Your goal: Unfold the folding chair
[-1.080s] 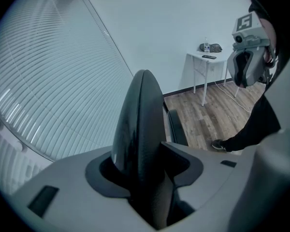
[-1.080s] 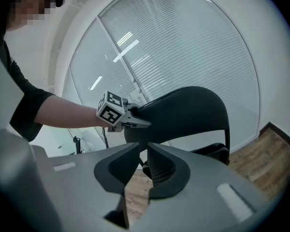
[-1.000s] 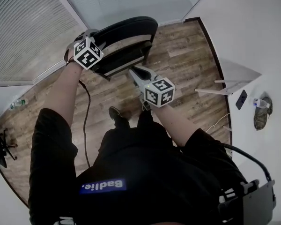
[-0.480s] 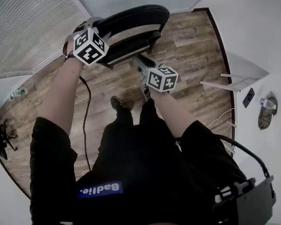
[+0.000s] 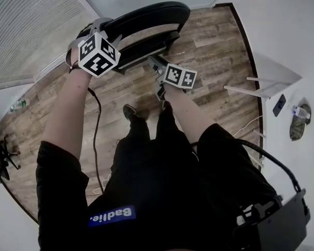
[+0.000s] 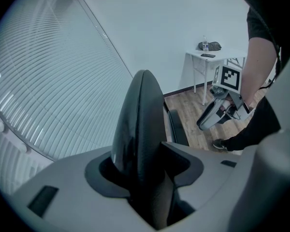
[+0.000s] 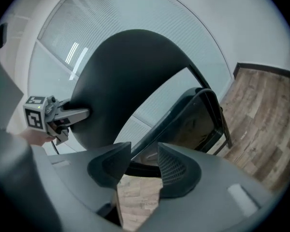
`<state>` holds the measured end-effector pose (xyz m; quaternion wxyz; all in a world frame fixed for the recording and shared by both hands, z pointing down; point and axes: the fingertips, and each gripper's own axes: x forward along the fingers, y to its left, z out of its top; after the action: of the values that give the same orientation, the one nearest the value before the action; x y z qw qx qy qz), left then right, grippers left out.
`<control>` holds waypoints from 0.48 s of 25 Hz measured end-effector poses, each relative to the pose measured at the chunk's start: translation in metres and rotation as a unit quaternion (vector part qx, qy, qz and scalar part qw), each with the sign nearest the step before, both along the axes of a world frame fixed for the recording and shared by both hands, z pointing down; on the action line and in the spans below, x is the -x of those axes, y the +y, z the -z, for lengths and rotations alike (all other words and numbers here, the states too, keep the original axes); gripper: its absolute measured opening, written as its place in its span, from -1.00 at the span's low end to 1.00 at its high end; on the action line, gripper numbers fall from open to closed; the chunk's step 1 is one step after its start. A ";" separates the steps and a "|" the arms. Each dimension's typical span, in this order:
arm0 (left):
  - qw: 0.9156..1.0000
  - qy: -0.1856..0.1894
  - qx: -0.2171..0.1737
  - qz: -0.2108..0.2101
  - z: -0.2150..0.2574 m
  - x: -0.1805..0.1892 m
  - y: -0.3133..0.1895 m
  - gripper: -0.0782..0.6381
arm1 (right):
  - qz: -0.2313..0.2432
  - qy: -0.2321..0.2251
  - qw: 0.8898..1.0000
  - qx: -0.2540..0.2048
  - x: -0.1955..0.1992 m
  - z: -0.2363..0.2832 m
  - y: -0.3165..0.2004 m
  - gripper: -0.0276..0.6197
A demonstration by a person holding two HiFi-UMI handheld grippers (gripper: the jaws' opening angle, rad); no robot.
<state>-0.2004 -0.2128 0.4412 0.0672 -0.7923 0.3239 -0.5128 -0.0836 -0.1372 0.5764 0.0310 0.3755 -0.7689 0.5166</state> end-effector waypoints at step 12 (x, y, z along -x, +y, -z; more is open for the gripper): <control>1.000 -0.006 -0.014 0.001 -0.002 -0.005 0.013 -0.22 | -0.096 -0.104 0.984 0.109 0.024 -0.047 -0.045 -0.15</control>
<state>-0.1953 -0.1998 0.4430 0.0798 -0.7881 0.3310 -0.5128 -0.1072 -0.1825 0.6233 -0.0579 0.3862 -0.6671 0.6344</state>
